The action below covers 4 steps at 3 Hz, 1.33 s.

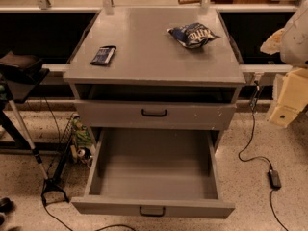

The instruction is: Place blue chip bag into middle drawer

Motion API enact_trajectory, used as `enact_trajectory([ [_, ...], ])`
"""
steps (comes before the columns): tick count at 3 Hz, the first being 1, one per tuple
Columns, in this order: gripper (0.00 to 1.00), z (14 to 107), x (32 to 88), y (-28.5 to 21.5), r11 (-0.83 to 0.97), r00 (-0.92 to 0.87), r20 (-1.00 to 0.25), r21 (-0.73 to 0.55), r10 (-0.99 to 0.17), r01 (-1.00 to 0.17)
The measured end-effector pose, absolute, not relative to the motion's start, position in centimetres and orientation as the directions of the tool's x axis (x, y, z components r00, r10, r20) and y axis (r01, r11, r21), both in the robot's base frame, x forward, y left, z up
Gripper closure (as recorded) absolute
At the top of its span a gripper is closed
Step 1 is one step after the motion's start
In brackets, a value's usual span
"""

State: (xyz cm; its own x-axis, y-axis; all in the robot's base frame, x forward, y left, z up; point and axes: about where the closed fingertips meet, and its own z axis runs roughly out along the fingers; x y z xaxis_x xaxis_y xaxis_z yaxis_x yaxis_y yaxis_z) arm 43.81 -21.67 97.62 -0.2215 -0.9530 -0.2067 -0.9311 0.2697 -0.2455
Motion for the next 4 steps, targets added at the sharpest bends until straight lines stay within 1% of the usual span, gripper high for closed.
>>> enact_trajectory([
  [1, 0.00, 97.6, 43.8, -21.7, 0.270, -0.222, -0.207, -0.246, -0.953, -0.931],
  [2, 0.00, 98.3, 45.6, -20.4, 0.329, -0.249, -0.309, -0.244, -0.918, -0.912],
  [3, 0.00, 99.1, 50.0, -15.8, 0.409, -0.287, -0.467, -0.183, -0.836, -0.894],
  [4, 0.00, 99.1, 54.3, -9.7, 0.492, -0.354, -0.586, -0.089, -0.729, -0.866],
])
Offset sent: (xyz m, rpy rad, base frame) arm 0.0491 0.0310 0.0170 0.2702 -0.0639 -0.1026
